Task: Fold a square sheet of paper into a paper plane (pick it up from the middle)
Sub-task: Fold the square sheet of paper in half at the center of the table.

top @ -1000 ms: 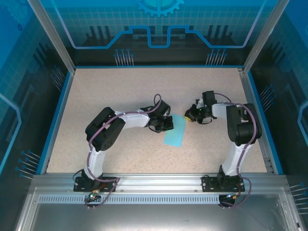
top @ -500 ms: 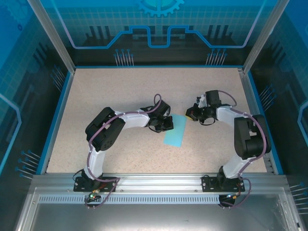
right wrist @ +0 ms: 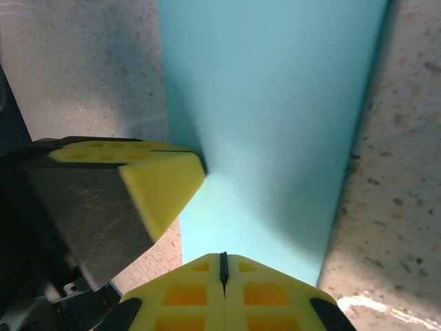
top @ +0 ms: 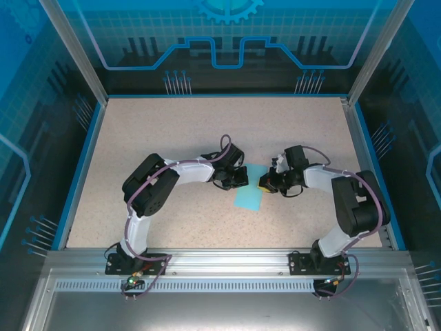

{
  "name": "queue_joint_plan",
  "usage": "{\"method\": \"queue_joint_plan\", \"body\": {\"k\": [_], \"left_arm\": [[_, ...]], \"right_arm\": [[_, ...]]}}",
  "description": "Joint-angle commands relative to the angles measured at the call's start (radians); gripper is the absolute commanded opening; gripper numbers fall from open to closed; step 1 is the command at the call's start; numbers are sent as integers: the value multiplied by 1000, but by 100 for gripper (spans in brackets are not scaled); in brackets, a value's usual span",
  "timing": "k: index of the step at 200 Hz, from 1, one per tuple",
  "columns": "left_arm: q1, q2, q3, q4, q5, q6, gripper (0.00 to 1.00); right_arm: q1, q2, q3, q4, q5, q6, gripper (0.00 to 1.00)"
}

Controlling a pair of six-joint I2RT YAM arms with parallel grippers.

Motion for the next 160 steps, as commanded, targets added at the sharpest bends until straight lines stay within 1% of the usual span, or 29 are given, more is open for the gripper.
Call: {"method": "queue_joint_plan", "body": {"k": [1, 22, 66, 90, 107, 120, 147, 160], "left_arm": [[-23, 65, -21, -128, -27, 16, 0], [-23, 71, -22, -128, -28, 16, 0], [-24, 76, -17, -133, -26, 15, 0], [-25, 82, -16, -130, -25, 15, 0], [-24, 85, -15, -125, -22, 13, 0], [-23, 90, -15, -125, -18, 14, 0], [-25, 86, -16, -132, -20, 21, 0], [-24, 86, -17, -132, -18, 21, 0]], "right_arm": [[28, -65, -27, 13, -5, 27, 0], [55, -93, -47, 13, 13, 38, 0], [103, -84, -80, 60, 8, 70, 0], [107, -79, -105, 76, -7, 68, 0], [107, -76, -123, 44, 28, 48, 0], [106, -70, -152, 66, 32, 47, 0], [106, -33, -207, 138, -22, 39, 0], [103, -15, -216, 133, -23, 27, 0]]}}
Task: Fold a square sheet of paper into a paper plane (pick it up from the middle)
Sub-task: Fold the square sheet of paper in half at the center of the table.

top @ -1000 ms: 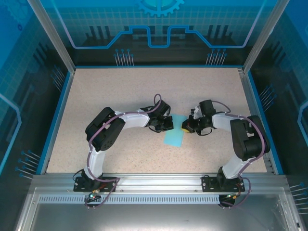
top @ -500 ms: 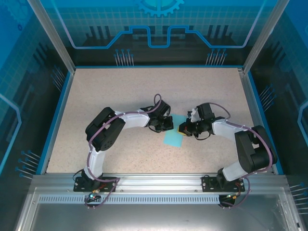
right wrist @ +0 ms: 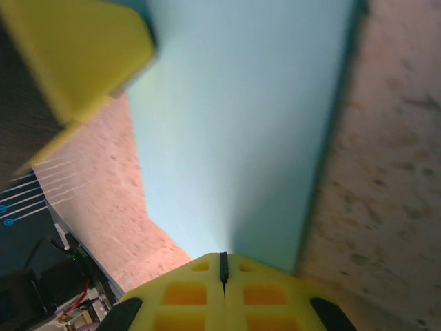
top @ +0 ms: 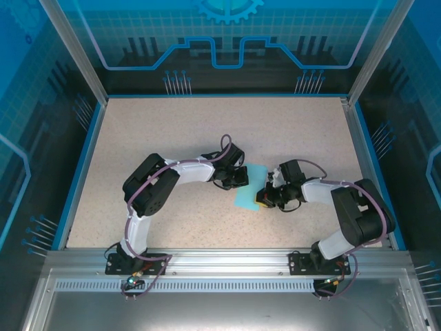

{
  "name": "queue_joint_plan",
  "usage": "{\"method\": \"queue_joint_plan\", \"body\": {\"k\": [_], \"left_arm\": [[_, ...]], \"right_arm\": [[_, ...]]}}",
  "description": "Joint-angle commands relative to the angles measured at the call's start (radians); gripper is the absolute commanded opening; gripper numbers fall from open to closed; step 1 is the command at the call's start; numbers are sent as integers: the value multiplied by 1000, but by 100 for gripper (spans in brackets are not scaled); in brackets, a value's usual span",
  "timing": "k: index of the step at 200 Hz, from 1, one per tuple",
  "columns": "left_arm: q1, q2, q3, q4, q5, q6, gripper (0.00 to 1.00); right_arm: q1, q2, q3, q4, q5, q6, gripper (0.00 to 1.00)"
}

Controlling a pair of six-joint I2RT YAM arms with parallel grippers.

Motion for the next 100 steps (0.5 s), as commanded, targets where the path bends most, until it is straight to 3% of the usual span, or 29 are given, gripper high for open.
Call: {"method": "queue_joint_plan", "body": {"k": [1, 68, 100], "left_arm": [[-23, 83, -27, -123, -19, 21, 0], [-24, 78, -17, -131, -23, 23, 0], [-23, 77, -20, -127, -21, 22, 0]], "right_arm": [[8, 38, -30, 29, -33, -27, 0], [15, -120, -38, -44, -39, -67, 0], [46, -61, -30, -35, -50, -85, 0]]}}
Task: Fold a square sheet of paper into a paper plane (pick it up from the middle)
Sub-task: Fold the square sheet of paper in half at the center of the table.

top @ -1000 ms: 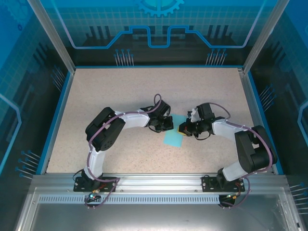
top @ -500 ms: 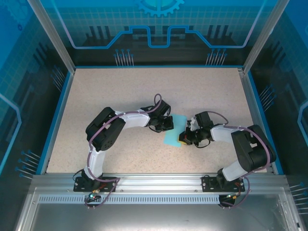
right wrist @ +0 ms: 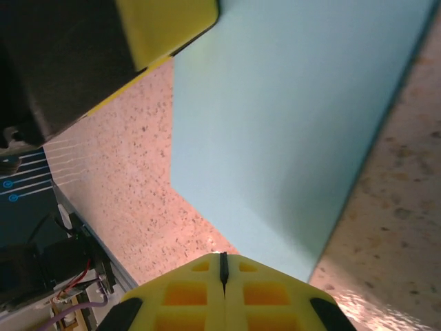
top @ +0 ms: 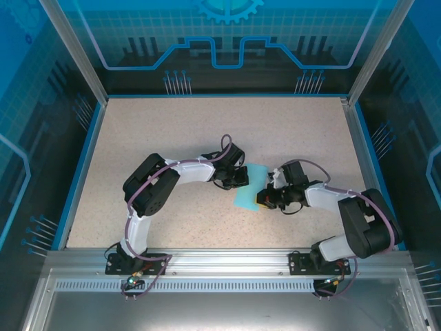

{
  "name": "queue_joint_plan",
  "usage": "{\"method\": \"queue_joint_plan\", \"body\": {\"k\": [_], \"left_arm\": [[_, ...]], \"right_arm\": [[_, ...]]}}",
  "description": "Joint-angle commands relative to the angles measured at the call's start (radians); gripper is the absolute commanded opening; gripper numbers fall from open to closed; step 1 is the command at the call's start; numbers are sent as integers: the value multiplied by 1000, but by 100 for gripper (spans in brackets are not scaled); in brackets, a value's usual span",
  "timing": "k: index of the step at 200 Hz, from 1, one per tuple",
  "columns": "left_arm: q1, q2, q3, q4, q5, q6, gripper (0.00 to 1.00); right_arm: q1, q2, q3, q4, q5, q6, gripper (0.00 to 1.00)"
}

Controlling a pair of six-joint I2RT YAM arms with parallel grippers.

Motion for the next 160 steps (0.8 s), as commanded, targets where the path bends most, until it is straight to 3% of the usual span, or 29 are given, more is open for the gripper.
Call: {"method": "queue_joint_plan", "body": {"k": [1, 40, 77, 114, 134, 160], "left_arm": [[-22, 75, -24, -124, -21, 21, 0], [-22, 63, -35, -114, -21, 13, 0], [-24, 21, -56, -96, -19, 11, 0], [-24, -61, -39, -107, -27, 22, 2], [-24, -93, -25, -130, -53, 29, 4], [-23, -136, -62, -120, -81, 16, 7]], "right_arm": [[33, 50, -4, -26, -26, -35, 0], [29, 109, -4, -84, 62, -66, 0], [12, 59, 55, -134, 69, -63, 0], [4, 40, 151, -227, 180, -72, 5], [-22, 42, 191, -276, 254, -70, 14], [-34, 80, 239, -300, 276, -86, 17]]}}
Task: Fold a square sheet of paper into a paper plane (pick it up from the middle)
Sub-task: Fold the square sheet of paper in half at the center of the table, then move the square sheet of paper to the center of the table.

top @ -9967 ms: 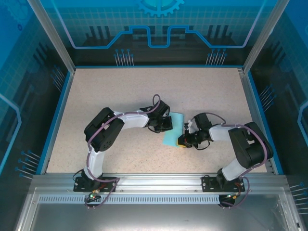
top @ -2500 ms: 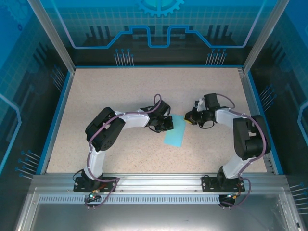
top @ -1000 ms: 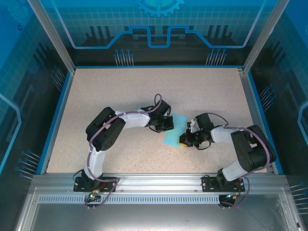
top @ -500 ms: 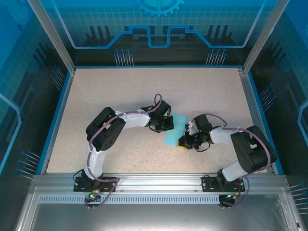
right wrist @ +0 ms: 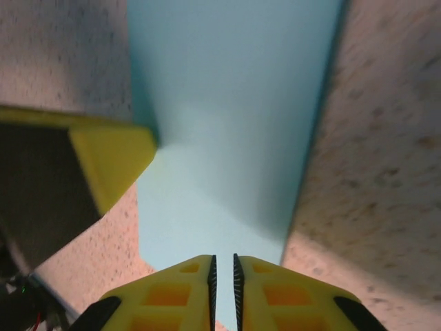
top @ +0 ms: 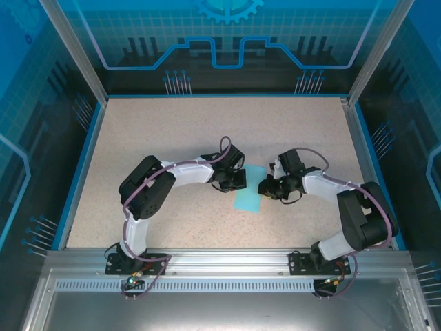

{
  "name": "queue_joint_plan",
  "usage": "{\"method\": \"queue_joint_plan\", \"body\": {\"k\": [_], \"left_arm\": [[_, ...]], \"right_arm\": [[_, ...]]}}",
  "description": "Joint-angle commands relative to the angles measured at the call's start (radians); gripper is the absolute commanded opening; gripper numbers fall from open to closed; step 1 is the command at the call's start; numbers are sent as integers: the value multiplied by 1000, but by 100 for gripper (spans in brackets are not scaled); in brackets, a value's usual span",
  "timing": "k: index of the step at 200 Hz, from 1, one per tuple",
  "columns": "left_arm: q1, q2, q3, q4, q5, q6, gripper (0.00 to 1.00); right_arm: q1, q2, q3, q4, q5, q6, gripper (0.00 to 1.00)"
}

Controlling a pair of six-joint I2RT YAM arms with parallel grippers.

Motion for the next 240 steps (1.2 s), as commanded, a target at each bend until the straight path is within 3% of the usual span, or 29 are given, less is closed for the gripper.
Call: {"method": "queue_joint_plan", "body": {"k": [1, 71, 154, 182, 196, 222, 240], "left_arm": [[-6, -75, -40, -39, -42, 10, 7], [50, -223, -190, 28, -53, -35, 13], [97, -252, -237, 22, -42, -40, 18], [132, -276, -305, 128, 70, -63, 30], [145, -281, -325, 154, 109, -54, 42], [152, -245, -299, 146, 186, -5, 50], [152, -214, -273, 140, 206, 1, 50]], "right_arm": [[-14, 24, 50, -83, 59, -27, 17], [-3, 187, 126, -51, 15, -46, 14], [70, 299, 253, -45, -43, -77, 10], [70, 227, 260, -84, -29, -105, 12], [67, 172, 243, -110, 8, -108, 15], [51, 97, 189, -111, 69, -71, 25], [32, 97, 141, -66, 33, -39, 21]]}}
